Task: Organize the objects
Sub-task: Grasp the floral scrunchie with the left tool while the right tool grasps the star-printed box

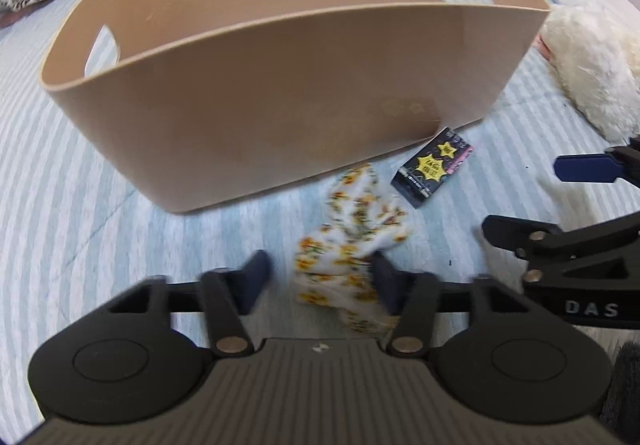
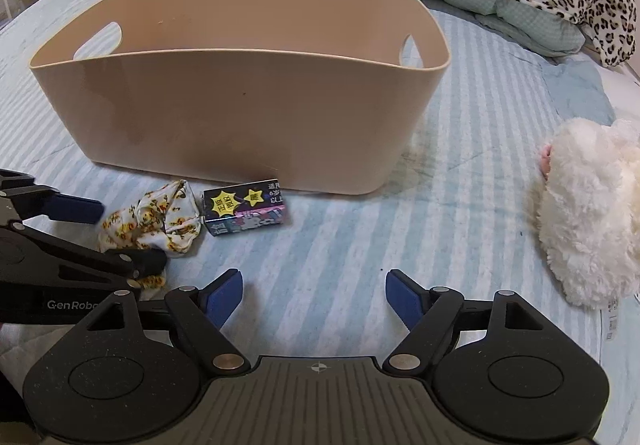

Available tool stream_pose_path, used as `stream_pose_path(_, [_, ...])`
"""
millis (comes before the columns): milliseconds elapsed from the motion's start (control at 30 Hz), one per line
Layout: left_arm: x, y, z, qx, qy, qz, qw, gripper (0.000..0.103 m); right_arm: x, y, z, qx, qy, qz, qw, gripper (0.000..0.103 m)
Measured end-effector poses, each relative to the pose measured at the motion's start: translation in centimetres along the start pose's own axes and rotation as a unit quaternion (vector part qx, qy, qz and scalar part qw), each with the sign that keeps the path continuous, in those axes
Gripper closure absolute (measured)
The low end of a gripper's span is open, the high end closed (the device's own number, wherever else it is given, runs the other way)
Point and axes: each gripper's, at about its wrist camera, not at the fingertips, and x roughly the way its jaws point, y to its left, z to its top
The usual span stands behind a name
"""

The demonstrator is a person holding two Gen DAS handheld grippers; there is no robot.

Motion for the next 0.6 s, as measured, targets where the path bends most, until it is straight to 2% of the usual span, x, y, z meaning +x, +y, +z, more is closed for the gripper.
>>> stream_pose_path(100, [-0.4, 0.5, 0.1, -0.002, -0.003, -0.002, 1.0, 0.082, 0.1, 0.3, 0.1, 0.0, 0.0, 0.001, 1.0, 0.022])
stream_pose_path(200, [-0.8, 1.4, 0.2, -0.019, 0.0, 0.001, 0.9998, 0.091, 0.2, 0.5, 0.1, -0.001, -0.003, 0.003, 1.0, 0.021])
stream_pose_path(233, [-1.0, 1.7, 0.2, -0.022, -0.002, 0.005, 0.9997, 0.091, 0.2, 0.5, 0.1, -0.001, -0.005, 0.003, 1.0, 0.021])
stream_pose_path(300, [-1.3, 2.2, 0.3, -0.019, -0.007, 0.022, 0.9996, 0.092, 0.3, 0.5, 0.1, 0.001, -0.01, 0.002, 1.0, 0.013])
stream_pose_path(467, [-1.3, 3.9, -0.1, -0.022, -0.001, 0.041, 0.9989, 0.092, 1.1, 0.7, 0.4, 0.01, -0.014, 0.003, 1.0, 0.012])
stream_pose_path(600, [-1.0, 4.9, -0.2, -0.03, -0.004, 0.043, 0.9986, 0.091, 2.2, 1.4, 1.0, 0.009, -0.015, 0.0, 1.0, 0.009])
